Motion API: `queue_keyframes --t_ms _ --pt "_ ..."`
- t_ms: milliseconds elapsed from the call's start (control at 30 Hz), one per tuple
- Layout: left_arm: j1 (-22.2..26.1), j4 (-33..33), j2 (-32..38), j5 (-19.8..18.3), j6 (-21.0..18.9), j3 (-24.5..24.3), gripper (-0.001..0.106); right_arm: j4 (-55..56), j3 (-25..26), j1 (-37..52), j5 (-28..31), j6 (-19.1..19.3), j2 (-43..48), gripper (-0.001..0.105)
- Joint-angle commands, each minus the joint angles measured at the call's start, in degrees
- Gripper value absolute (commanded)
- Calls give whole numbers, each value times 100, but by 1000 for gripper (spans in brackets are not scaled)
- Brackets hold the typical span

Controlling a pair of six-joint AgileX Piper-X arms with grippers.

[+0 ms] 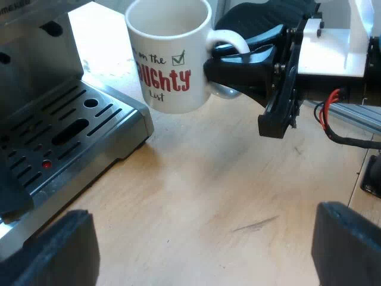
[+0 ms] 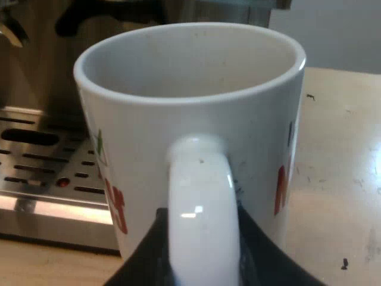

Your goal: Remove mug from coffee machine

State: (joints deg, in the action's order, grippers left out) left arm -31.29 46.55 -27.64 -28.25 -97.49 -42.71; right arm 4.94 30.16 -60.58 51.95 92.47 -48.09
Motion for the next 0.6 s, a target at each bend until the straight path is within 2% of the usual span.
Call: queue_keyframes --t_ms 33,300,600 --pt "-57 -16 1 -34 -41 -48 87 44 -45 200 194 -175 153 0" --pt "-216 -58 1 -34 -41 -48 87 53 -207 739 44 -276 230 0" --pt "-213 -60 1 -34 -41 -48 87 53 -381 1674 -684 -276 230 0"
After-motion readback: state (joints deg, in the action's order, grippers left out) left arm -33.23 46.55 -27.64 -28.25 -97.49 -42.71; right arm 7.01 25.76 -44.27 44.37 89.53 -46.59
